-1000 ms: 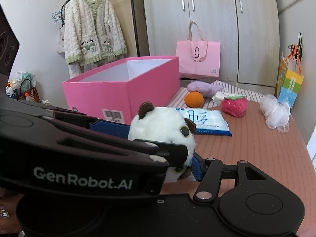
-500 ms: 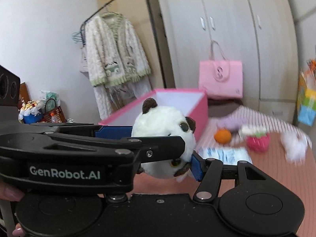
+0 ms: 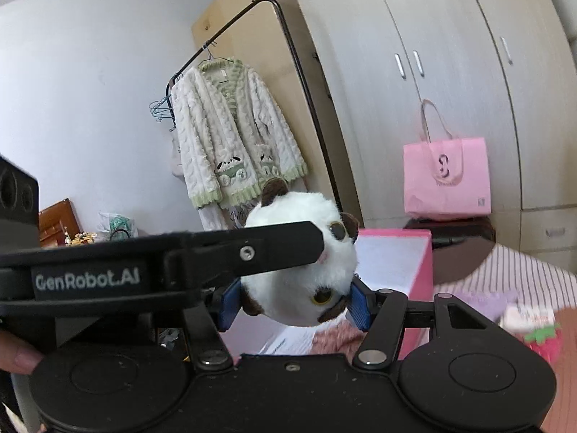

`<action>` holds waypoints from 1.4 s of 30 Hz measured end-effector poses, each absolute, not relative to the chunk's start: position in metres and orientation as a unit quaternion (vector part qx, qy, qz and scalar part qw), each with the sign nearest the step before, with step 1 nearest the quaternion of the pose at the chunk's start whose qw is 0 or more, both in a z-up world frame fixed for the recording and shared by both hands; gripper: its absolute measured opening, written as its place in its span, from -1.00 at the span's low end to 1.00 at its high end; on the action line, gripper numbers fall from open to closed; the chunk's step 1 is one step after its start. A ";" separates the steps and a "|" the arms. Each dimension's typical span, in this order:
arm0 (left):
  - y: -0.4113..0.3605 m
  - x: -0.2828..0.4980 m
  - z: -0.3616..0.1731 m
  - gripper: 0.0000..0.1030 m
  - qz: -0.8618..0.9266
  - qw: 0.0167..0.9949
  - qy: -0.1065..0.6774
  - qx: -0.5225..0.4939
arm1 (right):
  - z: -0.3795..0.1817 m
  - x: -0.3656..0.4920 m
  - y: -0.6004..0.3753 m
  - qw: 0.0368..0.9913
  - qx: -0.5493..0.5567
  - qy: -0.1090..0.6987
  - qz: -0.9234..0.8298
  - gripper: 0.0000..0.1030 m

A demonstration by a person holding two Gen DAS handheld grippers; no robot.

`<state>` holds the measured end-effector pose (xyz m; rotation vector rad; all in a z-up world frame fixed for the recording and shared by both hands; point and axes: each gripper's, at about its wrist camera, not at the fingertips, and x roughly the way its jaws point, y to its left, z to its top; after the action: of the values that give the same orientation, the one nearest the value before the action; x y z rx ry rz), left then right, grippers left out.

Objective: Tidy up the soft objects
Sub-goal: 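Lower the panda plush into the pink box and open the left gripper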

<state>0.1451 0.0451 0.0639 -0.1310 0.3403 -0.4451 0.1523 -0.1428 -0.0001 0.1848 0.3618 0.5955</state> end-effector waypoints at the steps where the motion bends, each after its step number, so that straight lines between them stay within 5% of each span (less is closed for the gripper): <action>1: 0.046 0.152 0.065 0.26 -0.217 0.959 0.169 -0.063 | 0.001 0.160 -0.140 0.936 0.088 0.178 0.290 0.26; 20: 0.083 0.269 0.002 0.21 -0.188 0.918 0.327 -0.122 | -0.053 0.280 -0.098 0.898 0.052 0.330 0.285 0.29; 25: 0.081 0.271 -0.003 0.21 -0.157 0.929 0.322 -0.093 | -0.059 0.284 -0.084 0.913 -0.004 0.333 0.237 0.29; 29: 0.084 0.259 0.005 0.28 -0.159 0.933 0.310 -0.094 | -0.053 0.277 -0.091 0.920 -0.007 0.317 0.232 0.53; 42: 0.069 0.158 0.045 0.34 -0.217 0.943 0.248 -0.048 | -0.019 0.181 -0.148 0.936 0.010 0.253 0.244 0.53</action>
<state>0.1582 0.0695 0.0452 -0.0985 0.5049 -0.4433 0.1814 -0.1477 -0.0194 0.0202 0.5177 0.4977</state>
